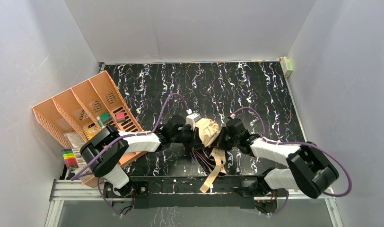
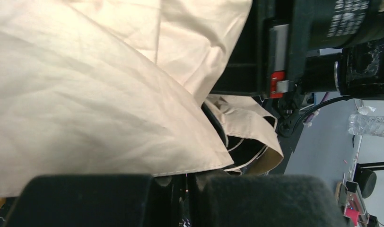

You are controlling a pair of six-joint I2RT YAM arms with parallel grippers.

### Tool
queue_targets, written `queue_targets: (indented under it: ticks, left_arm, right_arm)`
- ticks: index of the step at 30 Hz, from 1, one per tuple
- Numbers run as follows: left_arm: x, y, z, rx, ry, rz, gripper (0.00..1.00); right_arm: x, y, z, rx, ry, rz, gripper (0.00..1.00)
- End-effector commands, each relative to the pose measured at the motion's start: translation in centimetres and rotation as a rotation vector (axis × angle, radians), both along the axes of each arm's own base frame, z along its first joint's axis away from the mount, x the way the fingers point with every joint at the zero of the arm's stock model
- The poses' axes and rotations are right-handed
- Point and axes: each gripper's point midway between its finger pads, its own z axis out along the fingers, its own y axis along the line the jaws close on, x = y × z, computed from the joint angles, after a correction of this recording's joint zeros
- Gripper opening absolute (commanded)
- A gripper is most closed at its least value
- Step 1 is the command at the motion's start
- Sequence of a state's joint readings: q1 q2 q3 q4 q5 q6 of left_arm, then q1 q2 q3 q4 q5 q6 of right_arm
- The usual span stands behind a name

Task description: Put away the umbrella

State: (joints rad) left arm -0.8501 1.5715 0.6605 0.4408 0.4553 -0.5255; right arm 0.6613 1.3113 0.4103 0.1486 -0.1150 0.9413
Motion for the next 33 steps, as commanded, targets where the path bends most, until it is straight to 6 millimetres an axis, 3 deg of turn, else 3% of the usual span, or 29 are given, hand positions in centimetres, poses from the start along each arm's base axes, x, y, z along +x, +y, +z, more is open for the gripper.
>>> queue_targets:
  ticks: [1, 10, 15, 18, 23, 30, 33]
  left_arm:
    - [-0.3, 0.3, -1.8, 0.025, -0.005, 0.017, 0.00]
    - [0.1, 1.0, -3.9, 0.091, -0.011, 0.058, 0.00]
    - [0.5, 0.6, -4.2, 0.108, -0.014, 0.059, 0.00]
    - [0.7, 0.5, -4.3, 0.114, -0.018, 0.056, 0.00]
    - [0.7, 0.4, -4.4, 0.122, -0.018, 0.047, 0.00]
    - [0.6, 0.3, -4.4, 0.131, -0.027, 0.036, 0.00]
    - [0.4, 0.4, -3.8, 0.125, -0.033, 0.034, 0.08]
  right_arm:
    - [-1.4, -3.3, -0.1, -0.134, 0.010, -0.020, 0.11]
    - [-0.8, -2.2, 7.6, -0.022, -0.232, 0.095, 0.19]
    - [0.0, 0.0, 12.0, 0.059, -0.360, 0.211, 0.22]
    - [1.0, 1.2, 13.4, 0.085, -0.398, 0.237, 0.22]
    - [2.7, 2.4, 12.3, 0.058, -0.349, 0.232, 0.20]
    - [3.7, 1.4, 6.9, -0.032, -0.231, 0.146, 0.13]
    - [3.9, 0.1, 4.1, -0.104, -0.173, 0.094, 0.11]
